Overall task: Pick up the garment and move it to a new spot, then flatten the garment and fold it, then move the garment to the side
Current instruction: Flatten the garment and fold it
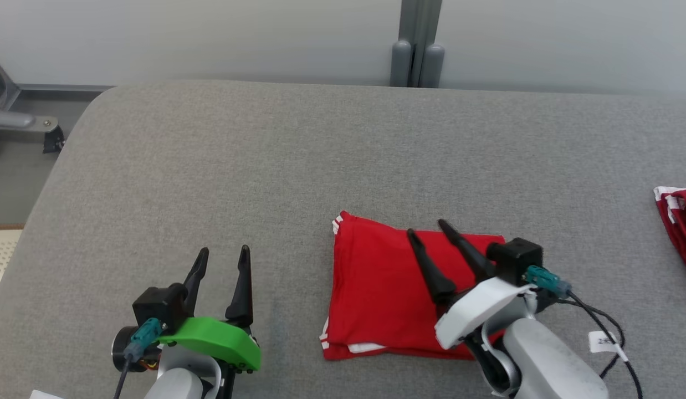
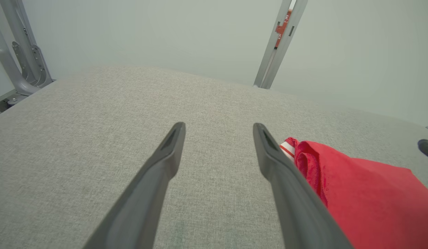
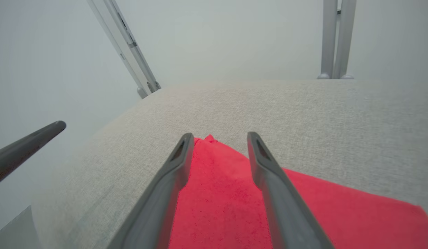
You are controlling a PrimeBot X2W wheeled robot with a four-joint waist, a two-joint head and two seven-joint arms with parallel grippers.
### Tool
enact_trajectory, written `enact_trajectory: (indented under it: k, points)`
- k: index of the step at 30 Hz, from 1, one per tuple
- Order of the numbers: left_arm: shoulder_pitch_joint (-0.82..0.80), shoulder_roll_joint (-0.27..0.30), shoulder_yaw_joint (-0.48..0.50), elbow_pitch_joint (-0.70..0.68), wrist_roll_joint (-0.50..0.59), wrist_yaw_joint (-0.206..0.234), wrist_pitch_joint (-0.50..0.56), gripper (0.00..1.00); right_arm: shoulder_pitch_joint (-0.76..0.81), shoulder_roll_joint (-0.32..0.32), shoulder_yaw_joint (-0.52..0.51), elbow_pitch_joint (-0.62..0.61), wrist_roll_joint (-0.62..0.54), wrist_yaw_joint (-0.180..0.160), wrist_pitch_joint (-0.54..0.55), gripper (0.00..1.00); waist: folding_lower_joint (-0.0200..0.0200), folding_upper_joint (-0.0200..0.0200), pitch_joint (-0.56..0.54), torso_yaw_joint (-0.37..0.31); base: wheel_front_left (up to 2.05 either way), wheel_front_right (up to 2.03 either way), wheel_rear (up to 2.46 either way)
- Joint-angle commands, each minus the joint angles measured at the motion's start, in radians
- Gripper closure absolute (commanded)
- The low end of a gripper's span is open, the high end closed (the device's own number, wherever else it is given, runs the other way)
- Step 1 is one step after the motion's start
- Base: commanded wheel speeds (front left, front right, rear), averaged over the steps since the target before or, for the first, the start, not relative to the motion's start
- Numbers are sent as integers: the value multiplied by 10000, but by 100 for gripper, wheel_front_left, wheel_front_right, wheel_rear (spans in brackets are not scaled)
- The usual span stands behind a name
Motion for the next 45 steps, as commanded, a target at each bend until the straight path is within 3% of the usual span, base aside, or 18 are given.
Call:
enact_trajectory:
  k: [1, 7, 14, 28, 45]
  points:
    - [114, -55, 9, 65, 91, -72, -42, 0, 400, -6, -629, -415, -412, 4, -33, 0, 0, 0, -399, -440, 0, 0, 0]
    - [184, -385, 130, 300, 420, -99, -83, 0, 1865, 202, -2953, -1928, -1728, 4, -34, 0, 0, 0, -780, -914, 0, 0, 0]
    - [758, -817, 855, 46, 1071, -275, -83, 0, 2837, 346, -4224, -2706, -2674, 4, -36, 0, 0, 0, -969, -1331, 0, 0, 0]
    - [1640, -1271, 2207, -45, 2130, -853, -86, 0, 3355, 392, -4605, -2808, -2557, 2, -38, 0, 0, 0, -1061, -1457, 0, 0, 0]
    - [1525, -1444, 2525, 115, 2655, -1155, -87, 0, 3117, 393, -4563, -2644, -2370, 4, 96, 0, 0, 0, -988, -1243, 0, 0, 0]
